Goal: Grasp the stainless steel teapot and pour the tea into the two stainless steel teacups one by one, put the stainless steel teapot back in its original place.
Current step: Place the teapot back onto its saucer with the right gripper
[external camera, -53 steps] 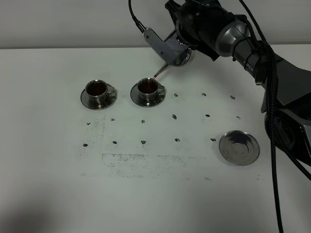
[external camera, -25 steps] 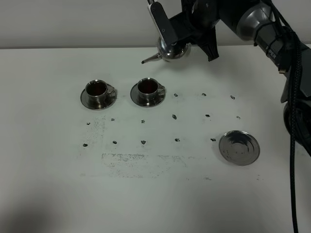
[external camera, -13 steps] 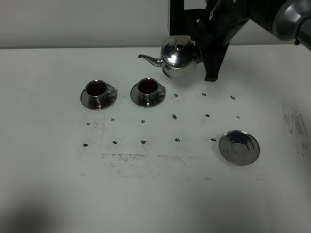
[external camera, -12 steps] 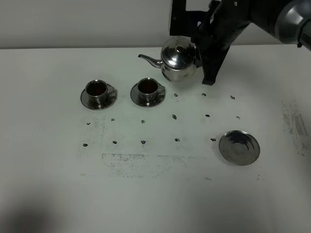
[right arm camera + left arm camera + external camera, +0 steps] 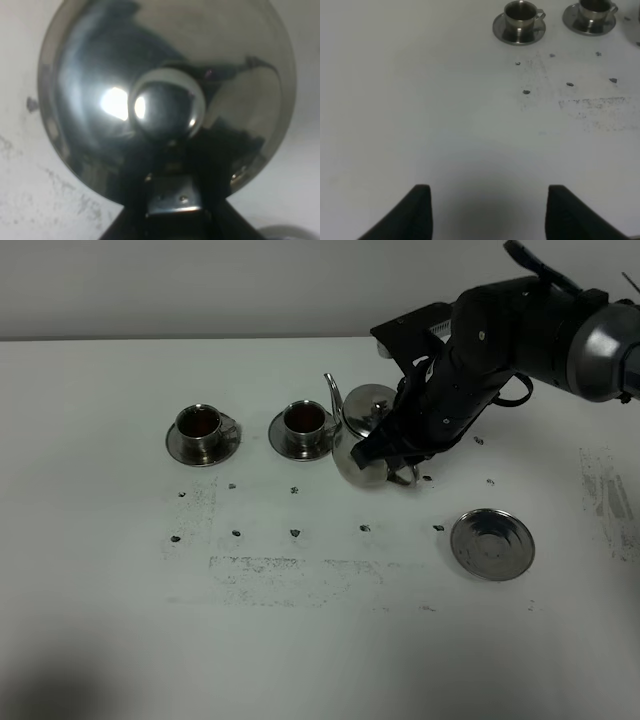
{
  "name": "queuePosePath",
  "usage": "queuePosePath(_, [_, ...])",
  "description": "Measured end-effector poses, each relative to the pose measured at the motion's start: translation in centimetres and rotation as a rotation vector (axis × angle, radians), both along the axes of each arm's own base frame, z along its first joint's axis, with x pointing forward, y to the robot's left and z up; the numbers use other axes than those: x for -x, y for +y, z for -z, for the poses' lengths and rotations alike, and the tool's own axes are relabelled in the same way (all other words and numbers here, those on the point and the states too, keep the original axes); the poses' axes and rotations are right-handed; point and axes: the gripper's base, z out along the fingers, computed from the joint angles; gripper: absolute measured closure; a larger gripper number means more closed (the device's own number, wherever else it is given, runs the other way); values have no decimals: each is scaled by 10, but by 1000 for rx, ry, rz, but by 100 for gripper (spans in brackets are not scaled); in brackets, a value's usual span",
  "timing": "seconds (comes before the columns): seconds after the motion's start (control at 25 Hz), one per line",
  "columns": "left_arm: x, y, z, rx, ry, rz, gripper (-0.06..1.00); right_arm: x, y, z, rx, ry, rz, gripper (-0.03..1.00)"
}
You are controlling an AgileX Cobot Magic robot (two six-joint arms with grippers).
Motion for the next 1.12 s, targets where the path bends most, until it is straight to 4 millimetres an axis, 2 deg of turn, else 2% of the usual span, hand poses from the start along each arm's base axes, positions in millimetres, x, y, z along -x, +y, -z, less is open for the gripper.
queuePosePath(0.28, [0, 0, 0, 0, 0, 0, 45, 7, 19, 14, 8, -9, -40, 76])
queuePosePath(0.52, [0, 0, 0, 1, 0, 0, 45, 3, 22, 32, 44, -13, -60, 76])
queuePosePath(0.64, [0, 0, 0, 1, 0, 0, 45, 4, 23, 34, 53, -13, -70, 76])
queuePosePath(0.76, [0, 0, 0, 1, 0, 0, 45, 6, 21, 23, 57, -21, -76, 76])
queuePosePath(0.92, [0, 0, 0, 1, 0, 0, 45, 24, 10, -10, 27, -71, -62, 76])
queuePosePath(1.12, [0, 0, 0, 1, 0, 0, 45, 62, -30, -36, -24, -112, 30, 76])
